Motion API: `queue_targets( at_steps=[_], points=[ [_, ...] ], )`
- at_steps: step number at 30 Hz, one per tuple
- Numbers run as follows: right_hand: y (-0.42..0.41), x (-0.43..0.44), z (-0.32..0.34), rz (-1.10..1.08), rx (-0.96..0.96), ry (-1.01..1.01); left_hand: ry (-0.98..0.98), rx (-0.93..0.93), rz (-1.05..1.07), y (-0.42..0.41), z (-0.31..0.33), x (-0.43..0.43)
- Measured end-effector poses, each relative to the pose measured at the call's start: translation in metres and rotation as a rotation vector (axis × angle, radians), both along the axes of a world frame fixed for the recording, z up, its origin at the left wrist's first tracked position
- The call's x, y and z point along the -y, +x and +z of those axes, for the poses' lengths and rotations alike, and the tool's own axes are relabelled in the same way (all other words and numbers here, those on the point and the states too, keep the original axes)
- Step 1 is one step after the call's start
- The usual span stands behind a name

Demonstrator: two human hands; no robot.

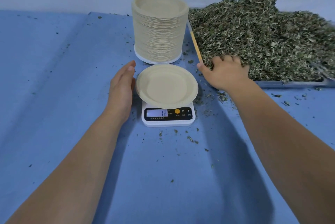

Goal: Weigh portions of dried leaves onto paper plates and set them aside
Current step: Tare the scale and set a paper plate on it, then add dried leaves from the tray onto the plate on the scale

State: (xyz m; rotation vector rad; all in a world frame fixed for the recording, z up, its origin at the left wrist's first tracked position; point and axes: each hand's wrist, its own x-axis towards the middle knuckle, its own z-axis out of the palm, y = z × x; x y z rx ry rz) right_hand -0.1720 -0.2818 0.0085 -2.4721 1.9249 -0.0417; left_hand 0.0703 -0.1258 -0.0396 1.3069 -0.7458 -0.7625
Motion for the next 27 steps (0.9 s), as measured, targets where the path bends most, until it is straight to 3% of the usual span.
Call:
queue_targets(
  at_steps=[2, 4, 7, 9, 13, 21, 27],
  points=[
    [-0.001, 0.001, -0.001, 0.007, -0.03, 0.145, -0.007, -0.003, -0.002, 0.0, 0.0, -0.001],
    [0.0, 0.002, -0.001, 0.058, -0.016, 0.145, -0.01, -0.005, -0.005, 0.0, 0.001, 0.0],
    [0.002, 0.0, -0.001, 0.139, 0.091, -0.038, 0.001, 0.001, -0.009, -0.001, 0.002, 0.0],
    [0.002, 0.001, 0.001, 0.145, 0.061, -0.195, 0.002, 0.008, -0.012, -0.002, 0.002, 0.0],
    [0.005, 0.0, -0.002, 0.117, -0.022, 0.083, 0.002, -0.004, -0.007, -0.002, 0.002, 0.001],
    [0.0, 0.004, -0.007, 0.134, 0.346, -0.148, 0.016, 0.032, -0.011, -0.005, 0.002, 0.0],
    [-0.001, 0.009, 0.003, 0.166, 0.381, -0.255, 0.026, 0.073, -0.007, -0.005, 0.001, 0.001]
  ],
)
